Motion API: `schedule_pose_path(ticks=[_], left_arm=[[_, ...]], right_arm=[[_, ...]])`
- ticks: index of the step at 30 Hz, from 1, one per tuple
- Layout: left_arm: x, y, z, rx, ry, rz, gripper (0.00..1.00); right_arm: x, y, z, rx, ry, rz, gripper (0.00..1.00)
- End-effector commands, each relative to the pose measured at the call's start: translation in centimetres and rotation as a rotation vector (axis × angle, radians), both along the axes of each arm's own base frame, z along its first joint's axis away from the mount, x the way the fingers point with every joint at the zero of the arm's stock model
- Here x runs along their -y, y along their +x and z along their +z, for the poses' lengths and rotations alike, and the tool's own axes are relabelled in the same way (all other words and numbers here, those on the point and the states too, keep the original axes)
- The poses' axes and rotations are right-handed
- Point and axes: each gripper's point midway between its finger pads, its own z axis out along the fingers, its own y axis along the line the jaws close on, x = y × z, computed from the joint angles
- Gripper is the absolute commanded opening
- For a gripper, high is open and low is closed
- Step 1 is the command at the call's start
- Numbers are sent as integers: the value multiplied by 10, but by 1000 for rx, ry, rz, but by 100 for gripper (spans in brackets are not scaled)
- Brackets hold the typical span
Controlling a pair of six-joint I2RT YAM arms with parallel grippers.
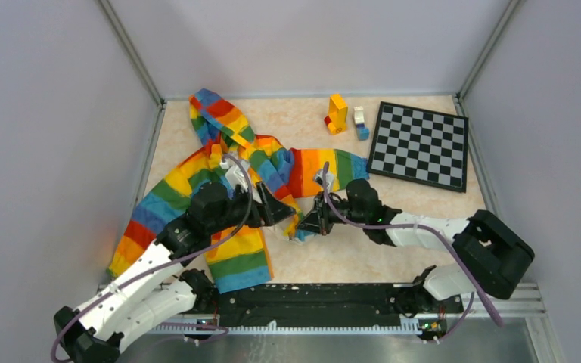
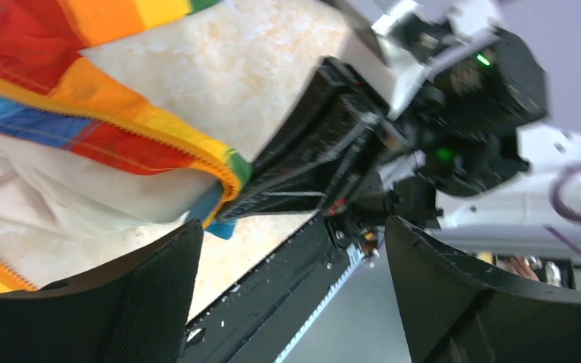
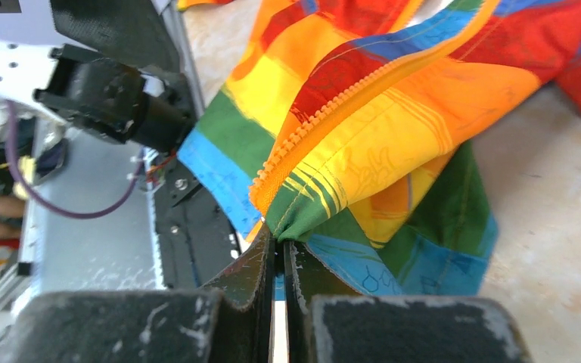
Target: Zip up the jacket
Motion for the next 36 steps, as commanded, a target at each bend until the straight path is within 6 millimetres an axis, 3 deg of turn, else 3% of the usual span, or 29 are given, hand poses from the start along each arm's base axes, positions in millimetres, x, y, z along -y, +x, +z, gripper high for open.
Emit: schedule_pose_path(ticks=[1,3,6,12,22,36], left_arm=[[10,-31,14,51,-84,-182,87],[17,-40,12,26,-135,-241,77],[20,-37,-1,4,-120,-243,58],[22,-36,-20,-39,-56,-259,44],[17,-22,-33,-47,-12,-179,39],[21,-9,-32,-21,-8,-149,44]], right_arm=[[-14,-16,30,-7,145,165,0],[-16,-17,31,-24,161,176,0],[-17,-17,29,-45,174,187,0],[-14,-17,23,-61,176,181,0],[-14,-18,27,-52,189,188,0],[-12,-24,29,-53,196,212,0]])
